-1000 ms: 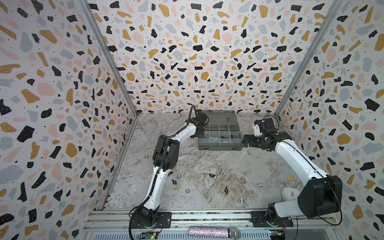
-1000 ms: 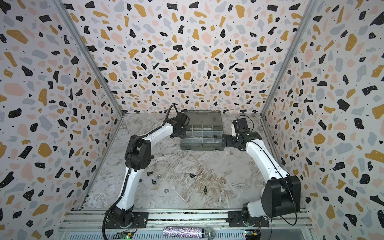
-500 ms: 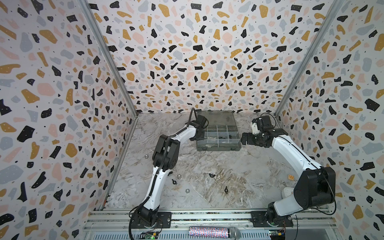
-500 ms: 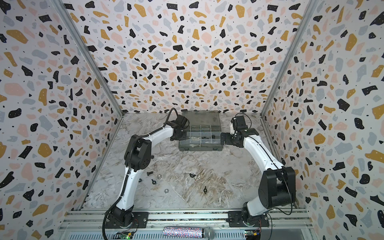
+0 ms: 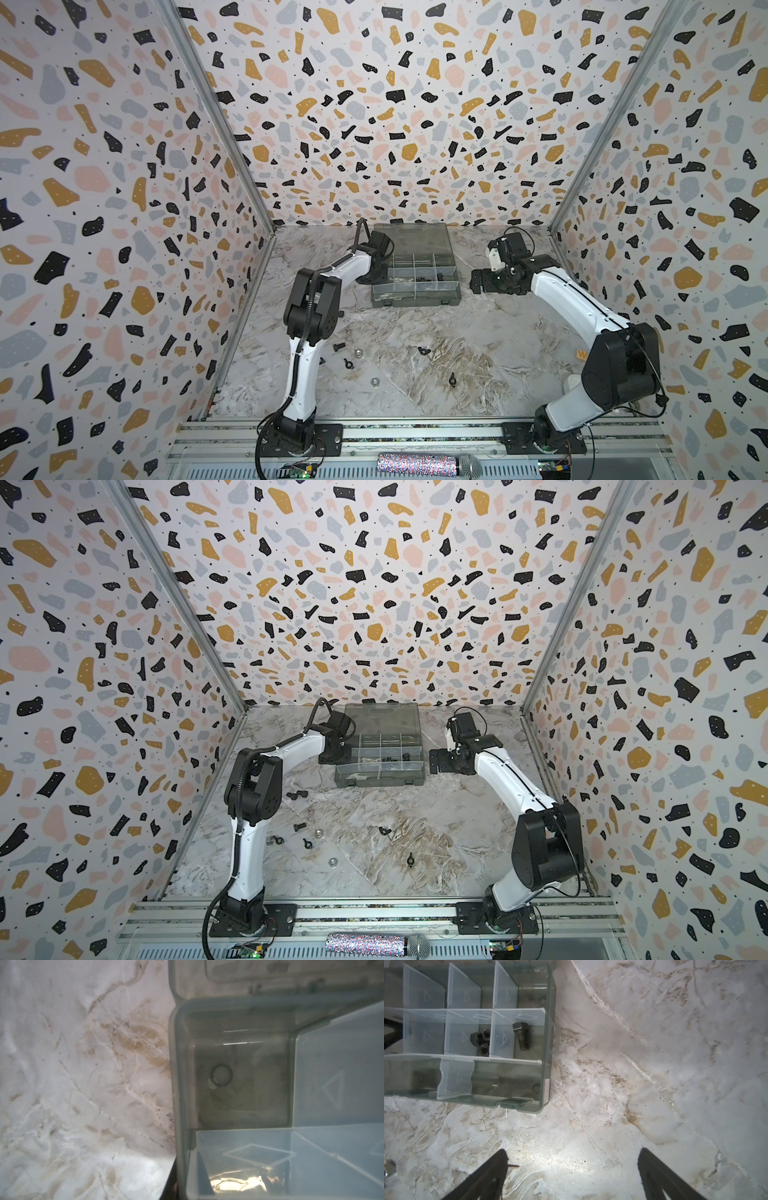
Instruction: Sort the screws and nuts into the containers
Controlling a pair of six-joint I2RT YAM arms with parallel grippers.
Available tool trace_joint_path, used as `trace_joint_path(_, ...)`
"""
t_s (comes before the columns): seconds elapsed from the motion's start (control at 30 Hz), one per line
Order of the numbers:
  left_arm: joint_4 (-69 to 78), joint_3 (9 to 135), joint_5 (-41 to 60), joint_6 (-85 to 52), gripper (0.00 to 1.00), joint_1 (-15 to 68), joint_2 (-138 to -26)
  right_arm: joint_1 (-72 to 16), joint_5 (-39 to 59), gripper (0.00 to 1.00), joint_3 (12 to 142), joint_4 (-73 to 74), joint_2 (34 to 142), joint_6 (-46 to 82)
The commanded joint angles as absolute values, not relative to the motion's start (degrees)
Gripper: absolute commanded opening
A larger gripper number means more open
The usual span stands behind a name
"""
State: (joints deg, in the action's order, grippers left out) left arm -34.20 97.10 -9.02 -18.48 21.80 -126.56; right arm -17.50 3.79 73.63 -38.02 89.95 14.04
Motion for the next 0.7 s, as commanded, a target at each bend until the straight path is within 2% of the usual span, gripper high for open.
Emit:
trace_joint_path(0.0,-35.0,96.2,-9.5,-16.9,0.19,21.7,-124.4,-19.3,1.7,0.99,74.0,-40.1,88.5,14.4)
trace_joint_path(0.07,-35.2,96.5,-9.5,-16.8,0.32,21.6,-123.8,-20.5,1.1,0.99,73.5,-40.0,87.9,14.4)
trace_joint_path(0.13,-36.0,97.5,-9.6,-16.5,0.57,21.6,-123.0,-21.5,0.4,0.99,72.8,-40.0,86.9,14.6)
trace_joint_path(0.2,-36.7,98.2,-9.7,-16.4,0.73,21.7,-121.5,-22.3,0.5,0.99,72.0,-40.3,86.0,14.5)
trace_joint_path(0.33,-37.6,98.6,-9.7,-16.8,0.81,21.7,-116.8,-24.6,1.2,0.99,69.6,-41.5,84.8,15.1)
trace_joint_path(0.47,-36.0,94.5,-8.5,-17.3,0.83,21.7,-109.3,-28.3,1.1,0.79,65.7,-41.9,83.0,17.6)
trace_joint_path(0.67,-30.2,79.2,-6.0,-17.1,0.83,21.9,-93.0,-33.6,4.4,0.58,57.6,-40.7,78.0,22.9)
